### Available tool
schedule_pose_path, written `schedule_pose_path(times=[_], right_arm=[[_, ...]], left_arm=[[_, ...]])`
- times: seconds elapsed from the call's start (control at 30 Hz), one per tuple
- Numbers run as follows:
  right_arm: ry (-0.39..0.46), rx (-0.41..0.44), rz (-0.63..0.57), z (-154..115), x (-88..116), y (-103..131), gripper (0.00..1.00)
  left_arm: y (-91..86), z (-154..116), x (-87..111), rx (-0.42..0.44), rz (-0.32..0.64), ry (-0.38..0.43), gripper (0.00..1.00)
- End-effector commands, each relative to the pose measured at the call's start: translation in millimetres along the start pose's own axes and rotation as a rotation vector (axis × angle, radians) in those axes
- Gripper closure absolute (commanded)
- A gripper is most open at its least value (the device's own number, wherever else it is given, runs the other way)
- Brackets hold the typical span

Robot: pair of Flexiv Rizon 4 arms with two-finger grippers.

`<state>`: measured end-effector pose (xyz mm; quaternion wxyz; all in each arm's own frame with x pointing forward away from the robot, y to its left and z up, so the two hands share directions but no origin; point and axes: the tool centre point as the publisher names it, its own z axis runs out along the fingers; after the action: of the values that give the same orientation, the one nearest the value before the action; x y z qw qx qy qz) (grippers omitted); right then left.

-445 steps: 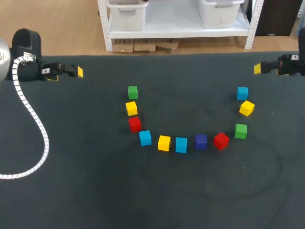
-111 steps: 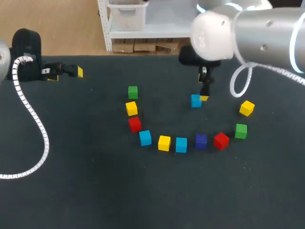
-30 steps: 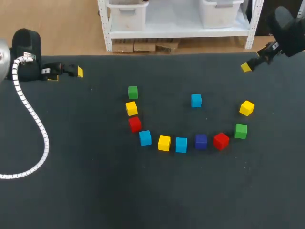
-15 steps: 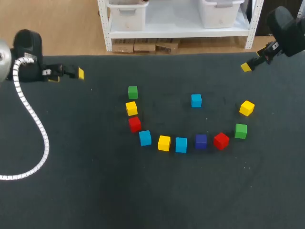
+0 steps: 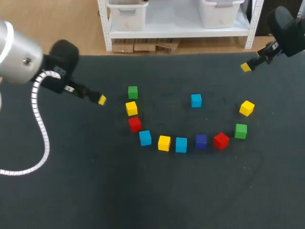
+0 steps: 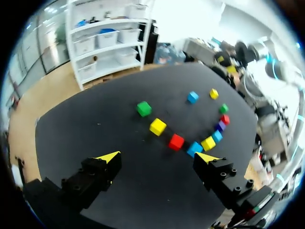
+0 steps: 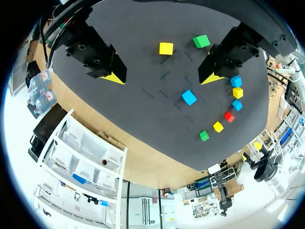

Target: Place the blue cubes, place green cubes on the blue cubes, place the yellow cubes on the green cubes, then place the red cubes on the yellow cubes, and place purple cube on the red cubes.

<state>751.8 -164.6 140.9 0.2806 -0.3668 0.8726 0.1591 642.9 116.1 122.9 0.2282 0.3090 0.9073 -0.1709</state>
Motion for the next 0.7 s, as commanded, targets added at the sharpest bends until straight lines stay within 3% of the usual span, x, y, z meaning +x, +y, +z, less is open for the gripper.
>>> schedule_pose_path(times=[0.03,0.4,0.57,0.7], right_arm=[[-0.002,0.0,-0.001,0.1,0.5,0.1,0.0],[-0.002,0.0,-0.001,0.1,0.5,0.1,0.0],[-0.002,0.0,-0.001,0.1,0.5,0.1,0.0],[-0.002,0.0,-0.001,0.1,0.5,0.1,0.0]], left_arm=[[-9.7,15.2,-7.5,0.036,0.128,0.124,0.0],[-48.8,47.3,13.1,0.152,0.332,0.283,0.0],[-71.9,67.6,27.8,0.144,0.427,0.362,0.0],[-88.5,86.6,34.2,0.112,0.428,0.399,0.0]])
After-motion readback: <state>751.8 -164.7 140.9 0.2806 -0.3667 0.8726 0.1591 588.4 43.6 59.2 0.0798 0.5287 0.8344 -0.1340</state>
